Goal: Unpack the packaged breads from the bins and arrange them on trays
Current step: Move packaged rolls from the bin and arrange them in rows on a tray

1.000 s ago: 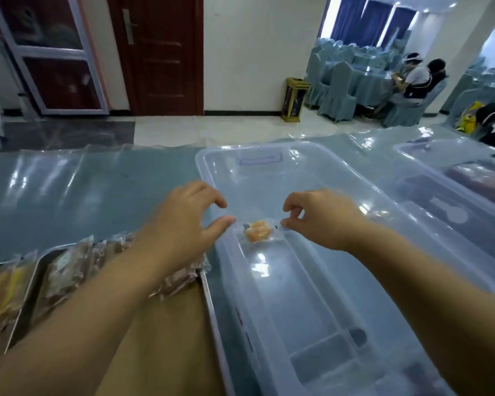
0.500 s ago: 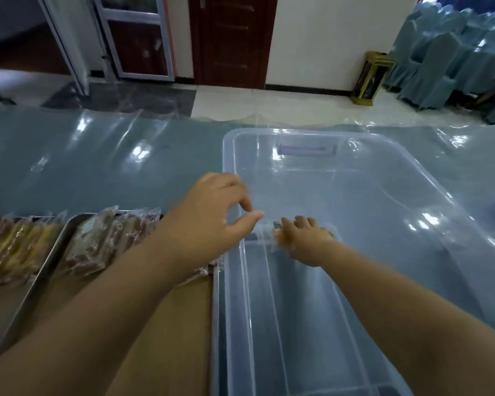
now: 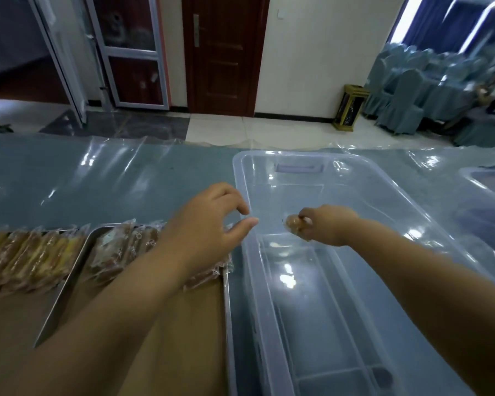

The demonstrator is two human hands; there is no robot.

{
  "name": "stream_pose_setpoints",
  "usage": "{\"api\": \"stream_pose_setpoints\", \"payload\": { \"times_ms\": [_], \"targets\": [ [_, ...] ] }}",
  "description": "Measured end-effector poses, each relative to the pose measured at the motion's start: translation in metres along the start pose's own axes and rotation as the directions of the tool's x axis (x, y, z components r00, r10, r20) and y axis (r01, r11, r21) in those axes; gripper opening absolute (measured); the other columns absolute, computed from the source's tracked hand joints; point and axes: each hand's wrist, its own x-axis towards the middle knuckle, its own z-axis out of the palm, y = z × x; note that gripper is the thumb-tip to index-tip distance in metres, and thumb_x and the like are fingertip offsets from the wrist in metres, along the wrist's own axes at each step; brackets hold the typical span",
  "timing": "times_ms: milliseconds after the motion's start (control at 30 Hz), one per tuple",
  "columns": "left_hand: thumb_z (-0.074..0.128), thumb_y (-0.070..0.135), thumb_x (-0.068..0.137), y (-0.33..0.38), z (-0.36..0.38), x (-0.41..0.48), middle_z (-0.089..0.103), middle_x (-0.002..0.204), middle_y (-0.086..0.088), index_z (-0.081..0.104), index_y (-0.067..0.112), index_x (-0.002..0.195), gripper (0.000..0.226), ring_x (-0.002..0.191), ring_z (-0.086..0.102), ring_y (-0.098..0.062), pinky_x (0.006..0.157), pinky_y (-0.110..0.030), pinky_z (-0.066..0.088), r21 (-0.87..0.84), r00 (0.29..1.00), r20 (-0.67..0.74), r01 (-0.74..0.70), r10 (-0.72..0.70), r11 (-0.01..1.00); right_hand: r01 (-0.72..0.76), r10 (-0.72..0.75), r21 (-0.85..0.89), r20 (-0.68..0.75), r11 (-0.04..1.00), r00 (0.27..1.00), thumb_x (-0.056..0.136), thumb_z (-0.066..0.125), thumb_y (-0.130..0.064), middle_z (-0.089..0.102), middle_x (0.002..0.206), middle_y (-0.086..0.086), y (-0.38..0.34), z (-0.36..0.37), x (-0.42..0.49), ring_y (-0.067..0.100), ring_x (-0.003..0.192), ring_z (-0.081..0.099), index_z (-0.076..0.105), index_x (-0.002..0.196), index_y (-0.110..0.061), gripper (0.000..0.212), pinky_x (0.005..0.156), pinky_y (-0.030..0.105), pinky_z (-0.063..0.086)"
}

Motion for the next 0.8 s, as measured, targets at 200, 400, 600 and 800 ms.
{"api": "stream_pose_setpoints", "payload": {
  "times_ms": [200, 400, 600, 800],
  "targets": [
    [0.065, 0.033, 0.084, -0.013, -0.058, -0.067, 0.058, 0.094, 0.012, 0.065, 0.023, 0.084, 0.010, 0.089, 0.053, -0.001, 0.075, -0.015, 0.043, -0.019, 0.999, -0.054, 0.001, -0.002, 1.000, -0.049, 0.058, 0.037, -0.326, 0.998, 0.943, 0.087, 0.042, -0.056, 0.063, 0.113, 0.004, -0.049, -0.079, -0.093, 0.027, 0.096, 0.057, 0.051, 0.119, -0.028, 0.044, 0.073, 0.033, 0.040],
    [0.061, 0.045, 0.081, -0.039, -0.127, -0.164, 0.058, 0.089, 0.019, 0.062, 0.034, 0.083, 0.011, 0.086, 0.053, 0.003, 0.069, -0.021, 0.044, -0.037, 1.000, 0.029, -0.008, 0.009, 0.999, 0.059, -0.013, 0.071, -0.526, 0.996, 0.851, 0.080, 0.040, -0.058, 0.063, 0.116, 0.002, -0.167, -0.108, -0.194, 0.023, 0.095, 0.056, 0.047, 0.129, -0.032, 0.056, 0.075, 0.031, 0.038],
    [0.053, 0.067, 0.072, -0.086, -0.182, -0.257, 0.042, 0.113, 0.038, 0.042, 0.063, 0.111, 0.041, 0.099, 0.047, 0.013, 0.074, -0.016, 0.042, -0.176, 0.991, 0.070, 0.122, -0.112, 0.977, 0.293, -0.218, 0.176, -0.354, 0.940, 0.909, 0.087, 0.052, -0.045, 0.062, 0.096, -0.011, -0.308, -0.065, -0.227, 0.013, 0.086, 0.057, 0.055, 0.118, -0.034, 0.033, 0.068, 0.028, 0.041],
    [0.045, 0.075, 0.074, -0.126, -0.204, -0.320, 0.022, 0.131, 0.033, 0.021, 0.060, 0.133, 0.065, 0.124, 0.034, -0.001, 0.098, -0.029, 0.037, -0.125, 0.946, 0.230, 0.263, -0.230, 0.957, 0.466, -0.462, 0.176, -0.067, 0.867, 0.885, 0.087, 0.048, -0.045, 0.063, 0.092, -0.009, -0.415, -0.013, -0.205, 0.008, 0.078, 0.056, 0.053, 0.120, -0.038, 0.034, 0.068, 0.029, 0.045]
  ]
}}
